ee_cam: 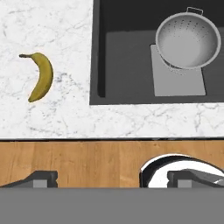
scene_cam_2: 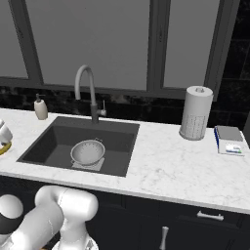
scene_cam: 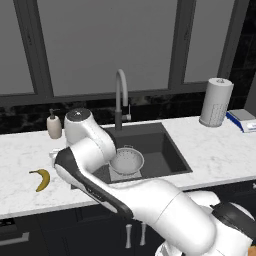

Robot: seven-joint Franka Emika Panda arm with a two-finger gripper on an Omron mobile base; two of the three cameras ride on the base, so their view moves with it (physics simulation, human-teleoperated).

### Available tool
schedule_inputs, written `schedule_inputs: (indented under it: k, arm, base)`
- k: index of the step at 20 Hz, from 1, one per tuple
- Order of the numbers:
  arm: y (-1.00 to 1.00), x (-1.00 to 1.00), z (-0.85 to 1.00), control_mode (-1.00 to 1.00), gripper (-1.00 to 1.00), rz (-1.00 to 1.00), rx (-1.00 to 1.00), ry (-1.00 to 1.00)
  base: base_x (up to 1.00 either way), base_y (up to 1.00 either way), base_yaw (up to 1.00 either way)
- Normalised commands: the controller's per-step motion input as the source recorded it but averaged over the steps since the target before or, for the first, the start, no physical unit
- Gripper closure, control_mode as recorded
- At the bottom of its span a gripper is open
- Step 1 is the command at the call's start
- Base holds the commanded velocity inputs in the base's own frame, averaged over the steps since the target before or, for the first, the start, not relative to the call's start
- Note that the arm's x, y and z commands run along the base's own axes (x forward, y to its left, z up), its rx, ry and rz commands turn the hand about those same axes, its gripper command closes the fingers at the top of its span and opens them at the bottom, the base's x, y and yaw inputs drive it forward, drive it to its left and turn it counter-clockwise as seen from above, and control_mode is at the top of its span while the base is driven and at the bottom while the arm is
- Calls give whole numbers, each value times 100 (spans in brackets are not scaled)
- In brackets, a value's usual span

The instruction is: Put the colander in the sink, put the banana in the colander, and turn on the sink faucet and pour water over the colander.

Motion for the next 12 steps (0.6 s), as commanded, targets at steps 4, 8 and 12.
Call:
schedule_inputs:
  k: [4,8,12]
  arm:
    - [16,23,-56,-100,-100,0,-2,0]
    - [16,19,-51,-100,-100,0,0,-2]
    - [36,30,-27,-100,-100,-2,0,0]
  base:
    - [0,0,0]
    - [0,0,0]
    - [0,0,0]
